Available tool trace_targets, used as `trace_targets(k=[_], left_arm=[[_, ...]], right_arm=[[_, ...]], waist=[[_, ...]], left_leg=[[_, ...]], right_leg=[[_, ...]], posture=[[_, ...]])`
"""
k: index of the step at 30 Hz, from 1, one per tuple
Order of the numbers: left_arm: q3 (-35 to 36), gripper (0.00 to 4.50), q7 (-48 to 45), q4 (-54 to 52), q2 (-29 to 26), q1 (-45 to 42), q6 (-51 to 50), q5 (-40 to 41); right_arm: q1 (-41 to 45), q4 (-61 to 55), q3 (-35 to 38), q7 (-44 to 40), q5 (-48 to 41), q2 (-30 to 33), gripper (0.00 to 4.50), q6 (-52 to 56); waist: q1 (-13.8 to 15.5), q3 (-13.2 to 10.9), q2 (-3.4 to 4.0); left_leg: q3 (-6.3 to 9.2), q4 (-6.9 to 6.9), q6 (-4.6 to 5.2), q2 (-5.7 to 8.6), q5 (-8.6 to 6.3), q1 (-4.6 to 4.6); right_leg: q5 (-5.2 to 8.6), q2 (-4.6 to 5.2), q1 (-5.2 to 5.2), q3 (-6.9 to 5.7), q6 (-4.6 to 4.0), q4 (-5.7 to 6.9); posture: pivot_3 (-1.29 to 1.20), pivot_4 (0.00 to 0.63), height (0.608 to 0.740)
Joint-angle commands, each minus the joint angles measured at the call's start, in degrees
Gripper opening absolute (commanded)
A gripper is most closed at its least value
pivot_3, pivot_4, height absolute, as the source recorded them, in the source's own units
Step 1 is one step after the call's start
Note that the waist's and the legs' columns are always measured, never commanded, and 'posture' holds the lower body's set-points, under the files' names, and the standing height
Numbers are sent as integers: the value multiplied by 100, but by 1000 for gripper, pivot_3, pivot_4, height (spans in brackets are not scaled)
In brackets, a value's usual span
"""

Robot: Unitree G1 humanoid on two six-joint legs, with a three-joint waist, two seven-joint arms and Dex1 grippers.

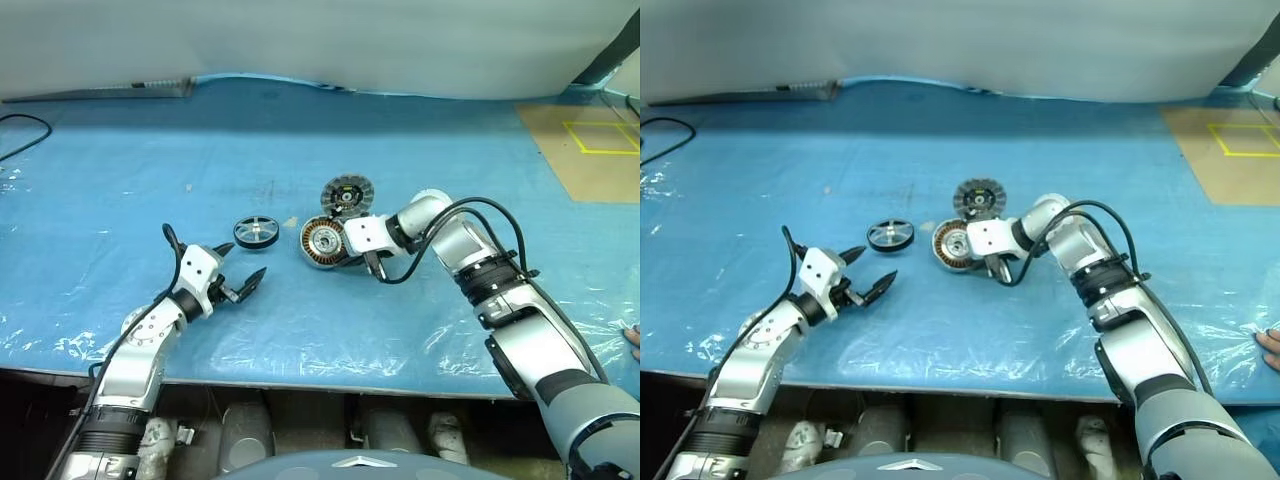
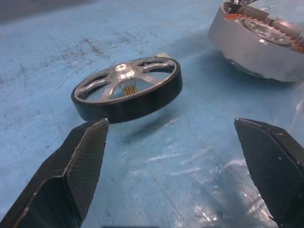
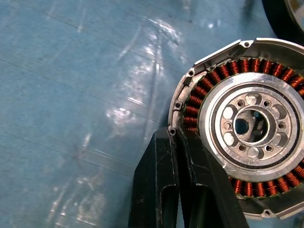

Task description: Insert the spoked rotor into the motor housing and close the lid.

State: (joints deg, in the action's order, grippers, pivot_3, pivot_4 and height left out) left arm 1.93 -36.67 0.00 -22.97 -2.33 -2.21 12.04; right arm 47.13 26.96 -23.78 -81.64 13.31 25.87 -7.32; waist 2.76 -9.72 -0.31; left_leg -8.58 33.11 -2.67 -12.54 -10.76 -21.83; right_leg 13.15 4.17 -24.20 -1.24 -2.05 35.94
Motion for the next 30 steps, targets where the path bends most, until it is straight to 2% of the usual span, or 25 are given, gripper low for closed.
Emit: trace_targets(k=[1,13,18,23,30], left_arm=[[-5,4500,-61,15,-35,3,191,-25],[-69,4500,-51,-205,-23,-95,-52,-25],[-106,4500,-30,-374,-41,-192,-273,-2],[-124,4500,-73,-463,-57,-306,-436,26],[-95,4500,-184,-658,-129,-226,-534,104]], right_arm=[[-270,-577,-215,-269,-119,95,18,286],[-286,-1223,-186,-97,-350,142,18,584],[-136,-1341,-62,3,-490,114,1370,755],[25,-1569,130,37,-738,238,3150,820],[-170,-2464,816,-34,-1597,765,3150,1971]], waist=[[-2,0,0],[-15,0,-1],[-18,0,0],[-19,0,0],[0,0,-1]], left_leg=[[0,0,0,0,0,0],[0,0,0,1,0,3],[0,0,0,0,0,3],[0,0,-1,1,0,3],[0,0,0,2,1,1]], right_leg=[[0,0,0,0,0,0],[-1,0,2,2,1,1],[-1,0,2,2,1,2],[-1,0,1,2,1,3],[-1,0,1,2,1,0]], posture=[[0,150,740],[0,150,740],[0,150,740],[0,150,740],[0,150,740]])
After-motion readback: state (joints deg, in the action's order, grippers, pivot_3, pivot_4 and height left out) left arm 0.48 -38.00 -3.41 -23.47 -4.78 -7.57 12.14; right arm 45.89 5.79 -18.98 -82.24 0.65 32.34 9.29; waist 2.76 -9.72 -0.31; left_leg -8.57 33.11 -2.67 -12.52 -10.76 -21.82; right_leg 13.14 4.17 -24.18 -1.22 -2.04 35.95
